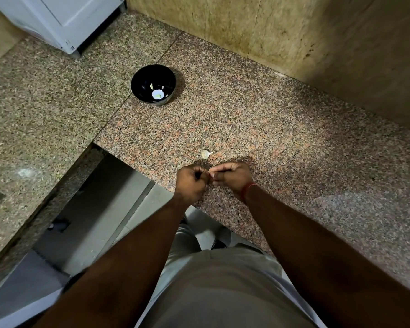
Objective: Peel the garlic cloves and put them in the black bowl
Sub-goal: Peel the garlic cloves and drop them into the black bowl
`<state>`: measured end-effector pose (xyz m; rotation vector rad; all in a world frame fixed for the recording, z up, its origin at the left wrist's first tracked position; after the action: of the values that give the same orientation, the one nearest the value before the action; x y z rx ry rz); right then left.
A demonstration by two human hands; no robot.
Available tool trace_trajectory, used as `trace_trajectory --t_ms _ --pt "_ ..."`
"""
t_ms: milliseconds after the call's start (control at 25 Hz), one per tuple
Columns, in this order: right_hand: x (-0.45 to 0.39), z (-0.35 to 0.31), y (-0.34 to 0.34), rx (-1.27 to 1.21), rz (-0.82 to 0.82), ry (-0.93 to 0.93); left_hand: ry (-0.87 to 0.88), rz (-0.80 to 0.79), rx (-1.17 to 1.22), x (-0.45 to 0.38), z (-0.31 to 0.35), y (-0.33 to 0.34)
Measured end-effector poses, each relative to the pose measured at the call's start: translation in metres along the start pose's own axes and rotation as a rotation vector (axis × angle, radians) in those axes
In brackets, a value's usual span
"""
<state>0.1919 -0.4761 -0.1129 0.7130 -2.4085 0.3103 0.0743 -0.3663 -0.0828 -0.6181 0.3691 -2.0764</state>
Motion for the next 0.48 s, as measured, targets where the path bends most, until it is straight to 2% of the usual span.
trace_trajectory --t_ms 120,480 --pt "0.0001 0.0006 0.001 -0.01 -0.004 0.008 0.051 0.039 -0.015 0.0009 0.0035 -0.0021" --pt "0.0058 -0.0042 0.0058 -0.02 -0.095 -0.003 -0.082 0.011 0.121 0.0022 -0.0029 -0.0037"
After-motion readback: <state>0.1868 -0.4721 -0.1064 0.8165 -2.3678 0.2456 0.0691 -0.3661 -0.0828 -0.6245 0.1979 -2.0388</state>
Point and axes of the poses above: each hand's wrist, its own x-axis away from the middle knuckle, its own y-axis out of the palm, z = x × y, the point moved 7 cm from there along -x, towards the middle knuckle, and after that the axes turned 15 degrees about z, right-handed, at the moved point
